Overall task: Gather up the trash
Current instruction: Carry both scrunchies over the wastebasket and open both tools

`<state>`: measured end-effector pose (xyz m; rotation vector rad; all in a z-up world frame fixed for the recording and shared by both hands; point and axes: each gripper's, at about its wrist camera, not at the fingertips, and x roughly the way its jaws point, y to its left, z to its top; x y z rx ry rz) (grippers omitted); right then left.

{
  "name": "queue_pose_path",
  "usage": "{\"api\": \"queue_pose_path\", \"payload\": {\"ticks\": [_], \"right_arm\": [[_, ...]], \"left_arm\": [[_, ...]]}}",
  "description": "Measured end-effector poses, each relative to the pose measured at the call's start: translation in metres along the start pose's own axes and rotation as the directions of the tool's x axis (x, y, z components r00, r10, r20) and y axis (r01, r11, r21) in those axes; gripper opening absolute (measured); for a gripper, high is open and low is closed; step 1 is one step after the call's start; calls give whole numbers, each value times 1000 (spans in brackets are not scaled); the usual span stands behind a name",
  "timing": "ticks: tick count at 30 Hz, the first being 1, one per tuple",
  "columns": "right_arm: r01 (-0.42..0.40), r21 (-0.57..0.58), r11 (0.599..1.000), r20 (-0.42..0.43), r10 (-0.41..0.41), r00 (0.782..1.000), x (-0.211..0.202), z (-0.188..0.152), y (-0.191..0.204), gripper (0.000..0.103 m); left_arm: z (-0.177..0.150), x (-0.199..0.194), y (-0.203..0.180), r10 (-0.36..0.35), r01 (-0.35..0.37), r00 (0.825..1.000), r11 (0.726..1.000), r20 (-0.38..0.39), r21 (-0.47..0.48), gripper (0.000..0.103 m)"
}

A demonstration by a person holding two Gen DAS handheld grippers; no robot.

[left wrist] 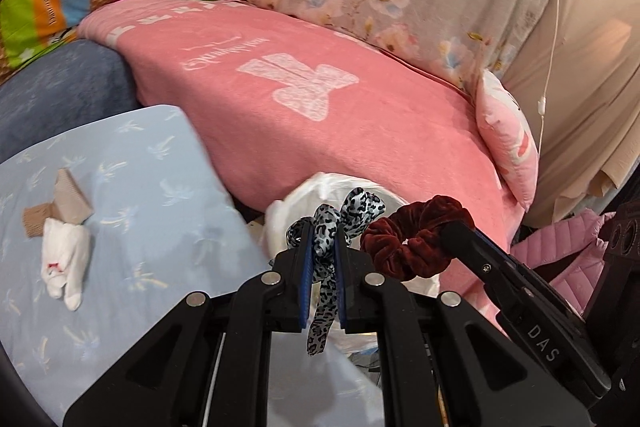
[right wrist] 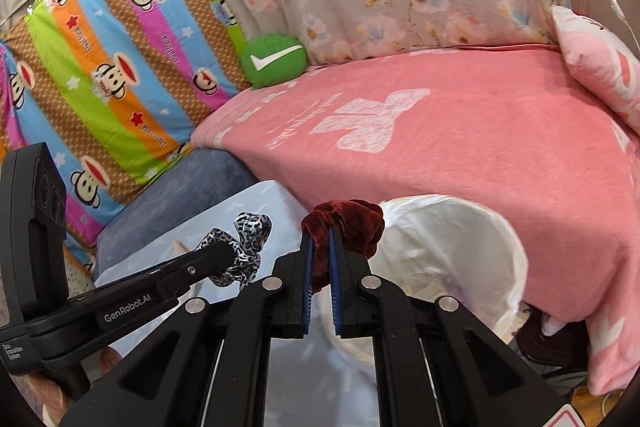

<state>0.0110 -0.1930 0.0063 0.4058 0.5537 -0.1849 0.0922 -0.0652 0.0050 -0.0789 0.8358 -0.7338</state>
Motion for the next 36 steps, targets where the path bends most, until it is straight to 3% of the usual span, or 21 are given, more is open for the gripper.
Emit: {"api": "queue_pose_path", "payload": {"ticks": [13, 15, 16, 17, 19, 36], "right_arm": [[49, 53, 997, 12, -50, 999, 3, 11, -56, 7], [55, 56, 997, 12, -55, 998, 4, 13, -60, 7], [57, 56, 997, 12, -58, 998, 4, 12, -62, 7], [61, 57, 997, 12, -62, 998, 5, 13, -64, 7], [67, 60, 996, 13, -68, 998, 6, 14, -67, 7], [56, 21, 998, 6, -56, 998, 28, 18, -52, 13]], "left_arm": [[6, 46, -45, -25, 28, 998, 998, -56, 64, 14], [7, 49, -47, -21, 24, 998, 998, -54, 59, 33], [8, 49, -47, -15, 17, 999, 998, -42, 53, 52], [8, 48, -47, 2, -2, 1000, 999, -18, 45, 61], [9, 47, -48, 15, -16, 1000, 999, 8, 41, 62], [5, 49, -19, 71, -71, 997, 997, 0, 10, 62]]}}
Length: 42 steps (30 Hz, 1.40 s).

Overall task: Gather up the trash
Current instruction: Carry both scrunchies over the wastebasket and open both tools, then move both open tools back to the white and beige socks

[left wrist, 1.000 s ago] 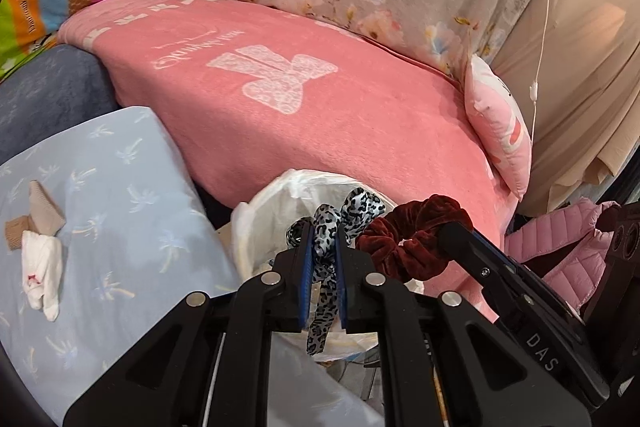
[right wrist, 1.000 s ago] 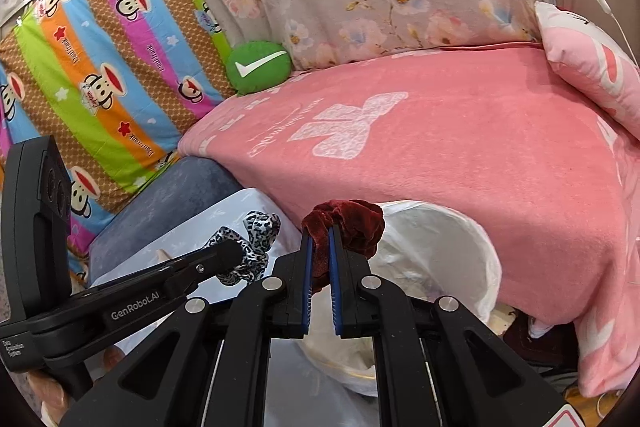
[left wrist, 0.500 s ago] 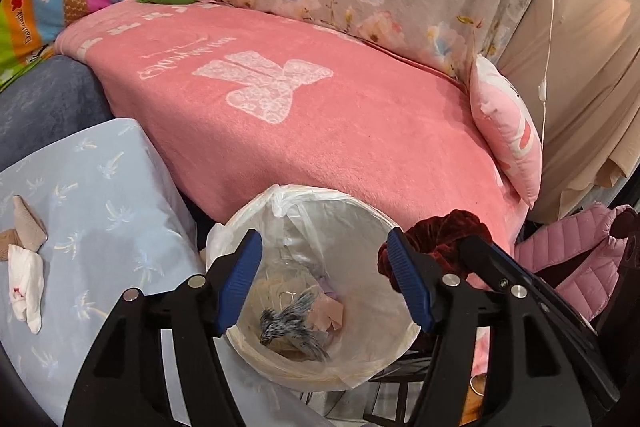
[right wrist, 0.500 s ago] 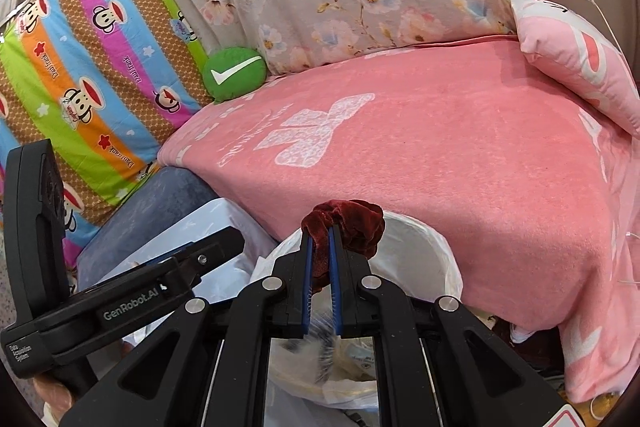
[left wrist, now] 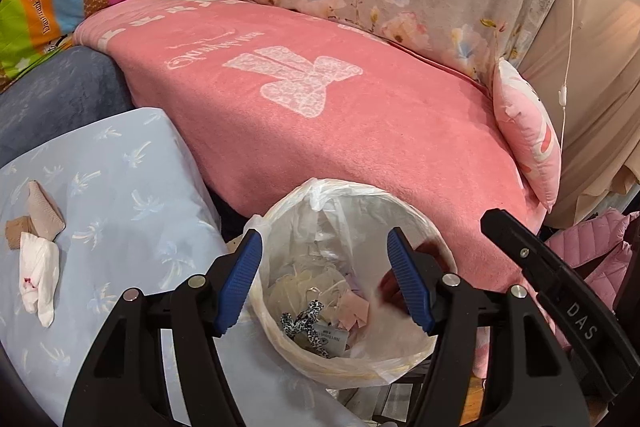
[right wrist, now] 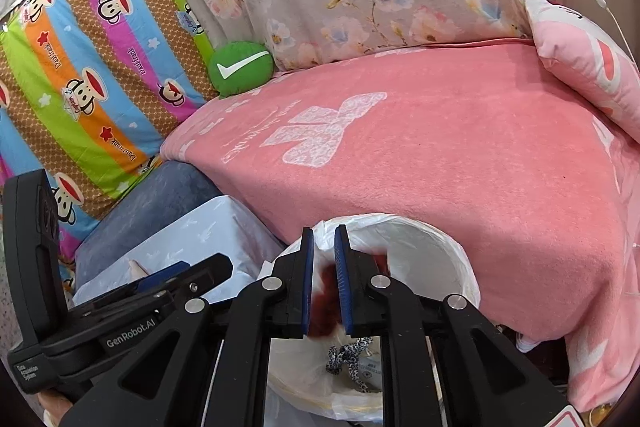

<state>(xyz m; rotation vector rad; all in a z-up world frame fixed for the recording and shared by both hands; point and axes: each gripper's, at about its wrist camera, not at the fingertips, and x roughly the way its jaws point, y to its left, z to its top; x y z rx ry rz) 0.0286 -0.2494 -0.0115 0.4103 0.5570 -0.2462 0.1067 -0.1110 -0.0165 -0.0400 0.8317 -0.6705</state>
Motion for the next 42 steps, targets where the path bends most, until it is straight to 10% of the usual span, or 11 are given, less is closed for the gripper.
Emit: {"api": "queue_pose_path", "payload": {"ticks": [42], "right_arm": [[-160, -142, 977, -184, 133, 974, 36, -65, 138, 22]], "left_arm": [[-43, -50, 157, 210, -204, 978, 947, -1, -250, 78]]}}
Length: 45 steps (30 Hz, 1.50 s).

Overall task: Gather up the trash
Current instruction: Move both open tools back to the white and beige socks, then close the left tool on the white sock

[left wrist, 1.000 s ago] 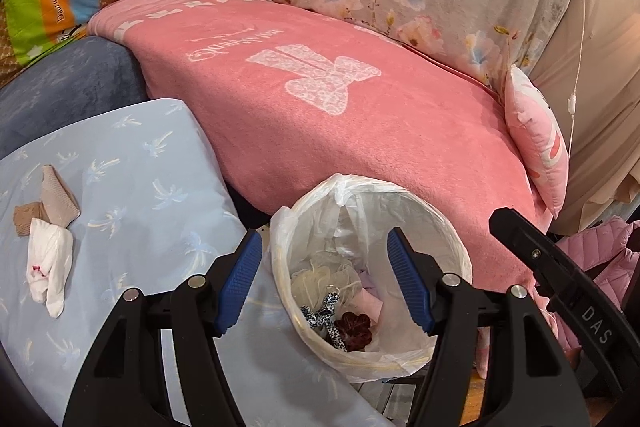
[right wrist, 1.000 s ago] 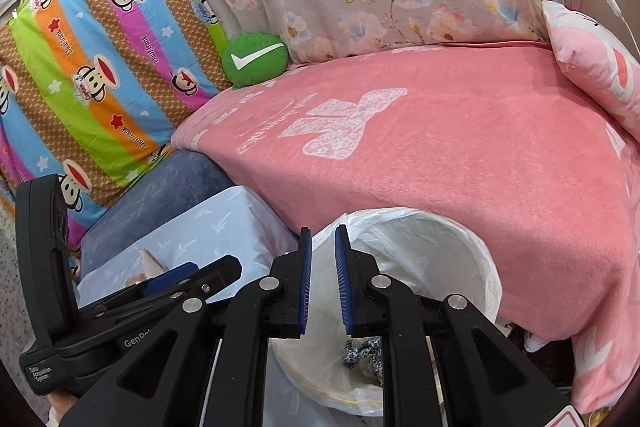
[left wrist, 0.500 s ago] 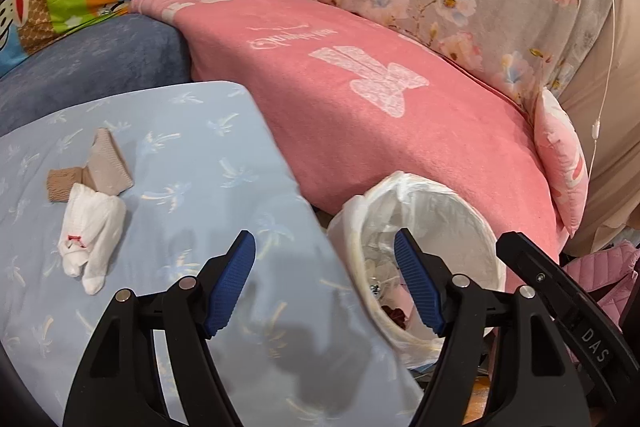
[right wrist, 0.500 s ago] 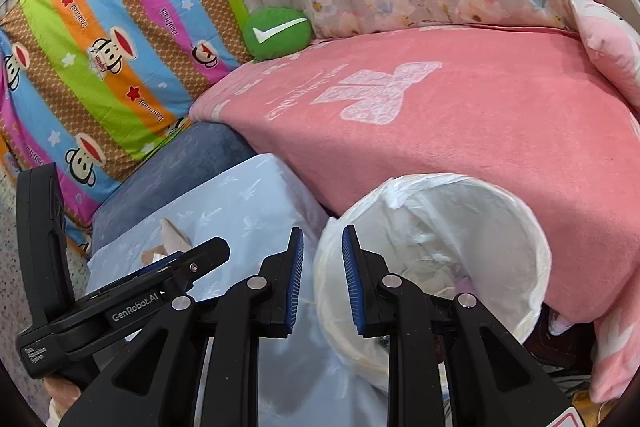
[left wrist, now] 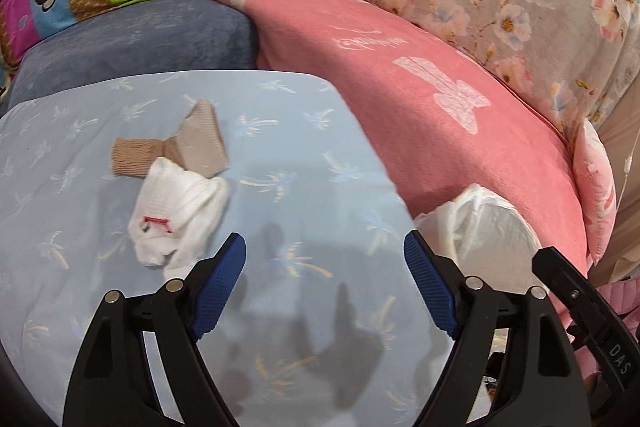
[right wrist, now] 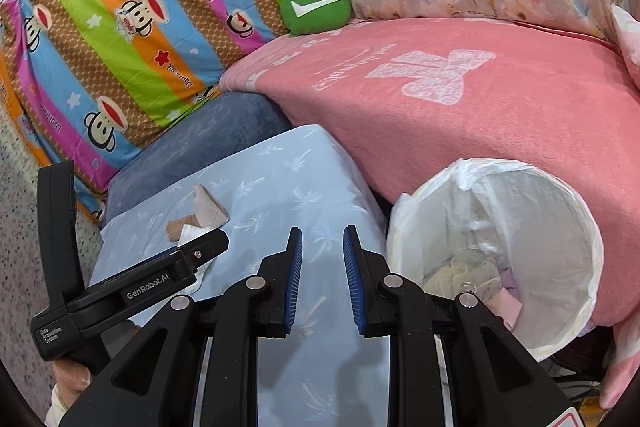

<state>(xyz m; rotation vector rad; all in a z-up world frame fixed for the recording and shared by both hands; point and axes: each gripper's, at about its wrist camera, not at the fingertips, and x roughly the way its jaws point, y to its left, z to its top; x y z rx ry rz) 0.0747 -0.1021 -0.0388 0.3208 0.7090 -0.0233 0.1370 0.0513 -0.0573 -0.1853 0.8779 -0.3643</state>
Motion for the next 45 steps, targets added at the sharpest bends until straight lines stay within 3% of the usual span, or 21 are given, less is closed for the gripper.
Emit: {"api": "queue_pose_path", "payload": {"ticks": [2, 5, 13, 24, 27, 30, 31, 32, 34, 45], "right_arm": [[-6, -8, 1000, -8, 6, 1000, 4, -2, 8, 23], [-8, -17, 1000, -13, 8, 1000, 10, -3, 19, 36], [-27, -52, 998, -46, 24, 999, 30, -7, 47, 37], [-40, -79, 996, -90, 32, 995, 58, -13, 71, 38], [-41, -82, 996, -99, 32, 995, 65, -15, 77, 38], [-42, -89, 995, -108, 33, 994, 71, -16, 83, 38], [-43, -91, 995, -111, 33, 993, 74, -16, 85, 38], [-44, -94, 995, -114, 33, 993, 77, -16, 88, 38], [-46, -100, 994, -122, 34, 992, 82, -17, 93, 38], [-102, -102, 990, -173, 83, 981, 128, -14, 130, 38]], "left_arm": [[0, 1, 10, 16, -16, 1000, 1000, -4, -10, 79], [-1, 4, 25, 40, -40, 999, 999, -12, -20, 84], [-5, 16, 63, 104, -106, 994, 993, -36, -58, 90], [-1, 35, 89, 101, -107, 993, 990, -68, -93, 90], [0, 42, 94, 88, -97, 993, 989, -84, -110, 79], [1, 46, 98, 66, -78, 993, 990, -96, -120, 59], [1, 46, 98, 66, -77, 993, 990, -96, -117, 50], [1, 46, 99, 59, -71, 993, 991, -99, -115, 35], [2, 45, 103, 15, -29, 994, 992, -109, -126, 19], [13, -1, 129, 28, -30, 999, 987, -18, -159, 14]]}}
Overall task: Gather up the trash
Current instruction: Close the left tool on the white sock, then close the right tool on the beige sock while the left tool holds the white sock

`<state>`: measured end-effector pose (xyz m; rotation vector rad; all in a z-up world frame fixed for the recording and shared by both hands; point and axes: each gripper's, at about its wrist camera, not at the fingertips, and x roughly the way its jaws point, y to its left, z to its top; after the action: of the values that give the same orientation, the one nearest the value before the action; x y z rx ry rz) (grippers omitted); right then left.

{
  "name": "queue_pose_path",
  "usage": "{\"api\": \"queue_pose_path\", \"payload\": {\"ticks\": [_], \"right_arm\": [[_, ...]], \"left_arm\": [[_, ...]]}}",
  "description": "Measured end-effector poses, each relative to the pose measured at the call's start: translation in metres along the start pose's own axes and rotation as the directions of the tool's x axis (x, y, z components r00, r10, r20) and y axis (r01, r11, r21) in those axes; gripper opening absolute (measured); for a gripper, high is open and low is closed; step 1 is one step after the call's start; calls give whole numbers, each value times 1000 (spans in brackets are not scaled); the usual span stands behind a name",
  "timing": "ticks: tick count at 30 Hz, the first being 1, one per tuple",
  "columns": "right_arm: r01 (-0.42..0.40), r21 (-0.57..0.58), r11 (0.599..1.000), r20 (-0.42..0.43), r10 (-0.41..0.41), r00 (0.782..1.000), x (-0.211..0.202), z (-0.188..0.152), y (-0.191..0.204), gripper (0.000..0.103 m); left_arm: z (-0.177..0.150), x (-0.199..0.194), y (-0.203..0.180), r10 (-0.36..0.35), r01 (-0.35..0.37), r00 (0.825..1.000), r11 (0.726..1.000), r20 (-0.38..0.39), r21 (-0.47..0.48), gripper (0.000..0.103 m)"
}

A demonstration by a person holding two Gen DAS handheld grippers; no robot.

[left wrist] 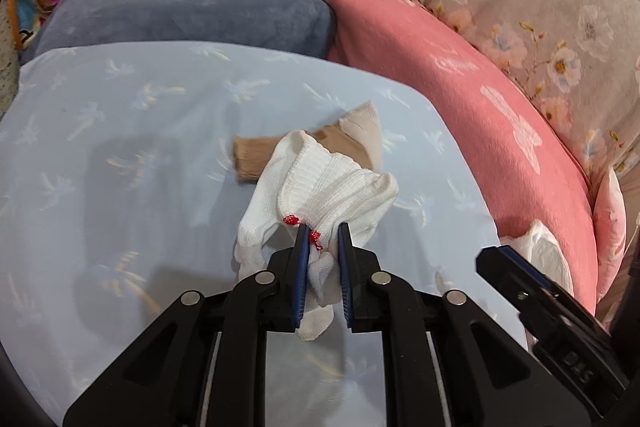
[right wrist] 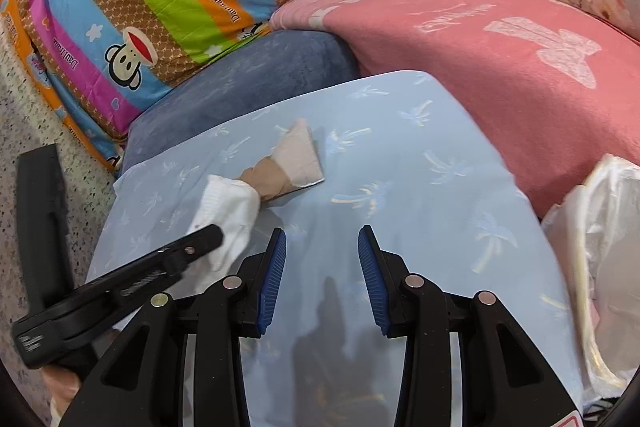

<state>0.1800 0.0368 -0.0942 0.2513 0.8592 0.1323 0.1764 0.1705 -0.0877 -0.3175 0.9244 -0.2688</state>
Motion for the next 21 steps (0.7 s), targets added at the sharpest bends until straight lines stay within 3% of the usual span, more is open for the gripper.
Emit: {"api": "queue_pose_path", "payload": {"ticks": [9, 13, 17, 21], "right_arm": [[-24, -9, 1000, -25, 24, 999, 55, 33, 28, 38], [-21, -6, 1000, -28, 21, 999, 77, 49, 37, 38], [-4, 16, 1000, -14, 5, 1000, 95, 59, 40, 59], [-1, 21, 1000, -46, 2, 999, 116, 61, 40, 60]], "left_arm": [[30, -9, 26, 101, -101, 991, 995, 82, -14, 14], [40, -4, 31, 113, -112, 990, 994, 89, -17, 14], [46, 4, 34, 117, -116, 990, 993, 82, -16, 14], [46, 10, 35, 116, -115, 991, 993, 73, -15, 14]]}}
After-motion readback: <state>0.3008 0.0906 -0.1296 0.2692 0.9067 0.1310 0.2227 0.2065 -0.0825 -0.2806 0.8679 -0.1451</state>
